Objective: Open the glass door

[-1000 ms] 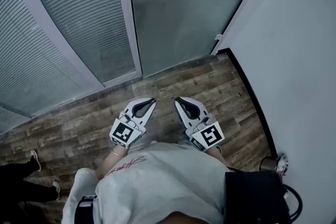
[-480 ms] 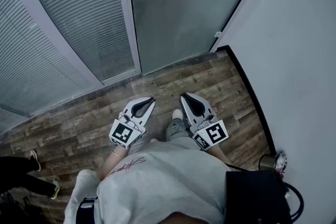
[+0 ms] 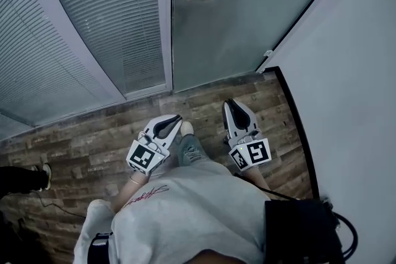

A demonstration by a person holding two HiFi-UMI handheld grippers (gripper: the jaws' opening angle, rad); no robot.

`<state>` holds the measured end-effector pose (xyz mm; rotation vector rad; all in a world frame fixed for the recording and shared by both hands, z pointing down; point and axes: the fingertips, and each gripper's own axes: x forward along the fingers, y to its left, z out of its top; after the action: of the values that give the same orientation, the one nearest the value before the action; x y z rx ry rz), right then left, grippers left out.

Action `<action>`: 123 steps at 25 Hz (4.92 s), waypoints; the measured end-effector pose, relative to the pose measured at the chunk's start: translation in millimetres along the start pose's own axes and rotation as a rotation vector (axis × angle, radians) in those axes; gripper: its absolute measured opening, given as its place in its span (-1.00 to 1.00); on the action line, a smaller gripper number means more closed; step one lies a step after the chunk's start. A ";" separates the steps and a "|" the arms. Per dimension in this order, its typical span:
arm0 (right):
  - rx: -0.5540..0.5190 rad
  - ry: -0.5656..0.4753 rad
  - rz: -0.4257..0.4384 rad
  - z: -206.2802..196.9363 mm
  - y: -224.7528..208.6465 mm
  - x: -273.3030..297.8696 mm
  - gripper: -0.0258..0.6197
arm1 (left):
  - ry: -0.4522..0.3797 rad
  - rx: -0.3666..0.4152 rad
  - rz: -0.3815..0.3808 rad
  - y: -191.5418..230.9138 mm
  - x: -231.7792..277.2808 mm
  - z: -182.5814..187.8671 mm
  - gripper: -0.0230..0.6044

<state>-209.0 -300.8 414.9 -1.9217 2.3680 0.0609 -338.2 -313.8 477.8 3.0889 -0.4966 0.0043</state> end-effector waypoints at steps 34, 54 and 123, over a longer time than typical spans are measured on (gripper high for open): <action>-0.059 0.063 -0.043 -18.4 -164.7 410.5 -0.40 | 0.006 -0.013 0.270 231.9 117.8 14.5 -0.81; -0.019 -0.010 -0.056 -14.9 -168.5 416.4 -0.51 | 0.025 -0.060 0.350 228.0 107.9 -5.0 -0.81; 0.003 -0.015 0.208 2.7 -146.5 188.7 -0.57 | -0.014 -0.072 0.485 -41.2 101.0 22.2 -0.81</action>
<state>-104.0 -514.8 398.0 -1.6600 2.5469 0.0865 -229.3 -306.6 455.6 2.8175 -1.1977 -0.0292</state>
